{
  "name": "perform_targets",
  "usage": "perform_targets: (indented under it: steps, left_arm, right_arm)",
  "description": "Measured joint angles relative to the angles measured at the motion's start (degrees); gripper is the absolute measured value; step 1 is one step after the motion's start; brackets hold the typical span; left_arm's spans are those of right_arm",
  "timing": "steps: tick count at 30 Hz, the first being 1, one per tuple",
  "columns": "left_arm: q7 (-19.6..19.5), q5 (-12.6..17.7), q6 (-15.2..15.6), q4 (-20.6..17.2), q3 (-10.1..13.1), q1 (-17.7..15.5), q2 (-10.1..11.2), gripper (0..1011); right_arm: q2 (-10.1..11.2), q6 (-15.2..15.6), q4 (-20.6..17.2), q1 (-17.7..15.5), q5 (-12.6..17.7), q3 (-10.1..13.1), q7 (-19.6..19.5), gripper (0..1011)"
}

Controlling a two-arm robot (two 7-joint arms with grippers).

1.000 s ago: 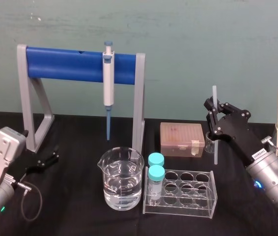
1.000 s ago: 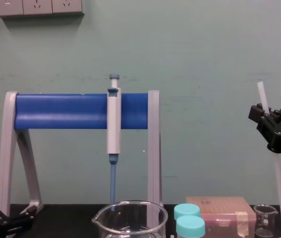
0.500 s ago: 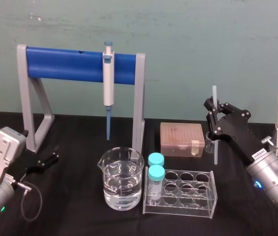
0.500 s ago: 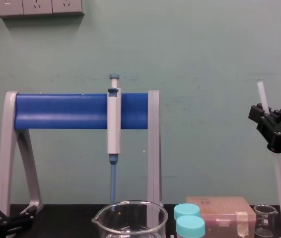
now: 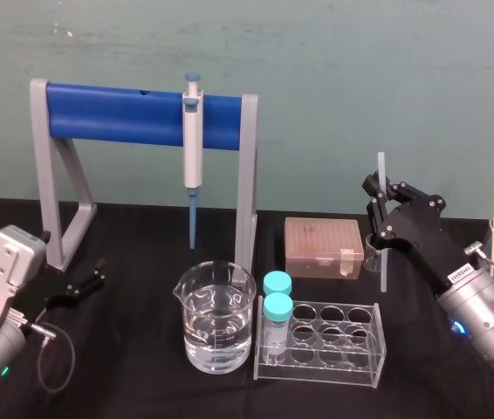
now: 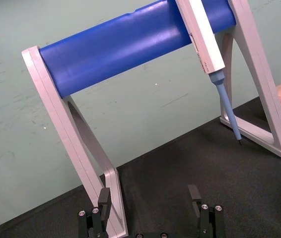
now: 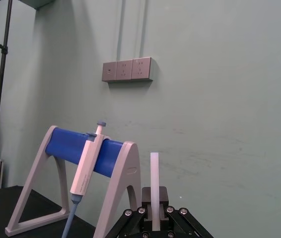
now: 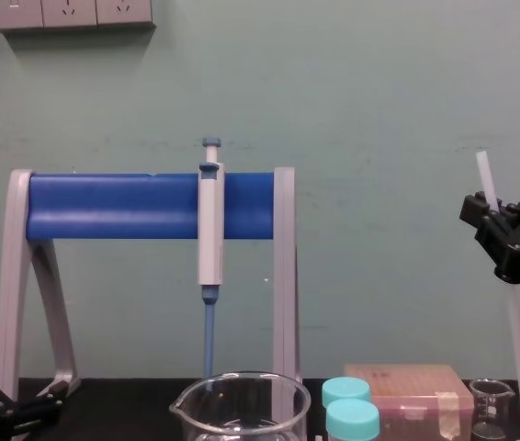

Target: Pick up the stirring rod with one hand, then place it down.

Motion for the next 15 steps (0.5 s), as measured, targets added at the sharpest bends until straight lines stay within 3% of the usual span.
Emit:
perform_targets:
  steps: [7, 15]
  left_arm:
    - [0.0, 0.0, 0.0, 0.0, 0.0, 0.0, 0.0, 1000]
    - [0.0, 0.0, 0.0, 0.0, 0.0, 0.0, 0.0, 1000]
  right_arm:
    - [0.0, -0.2, 0.1, 0.1, 0.2, 0.0, 0.7, 72]
    - [0.3, -1.5, 1.6, 1.6, 2.5, -0.4, 5.4, 72]
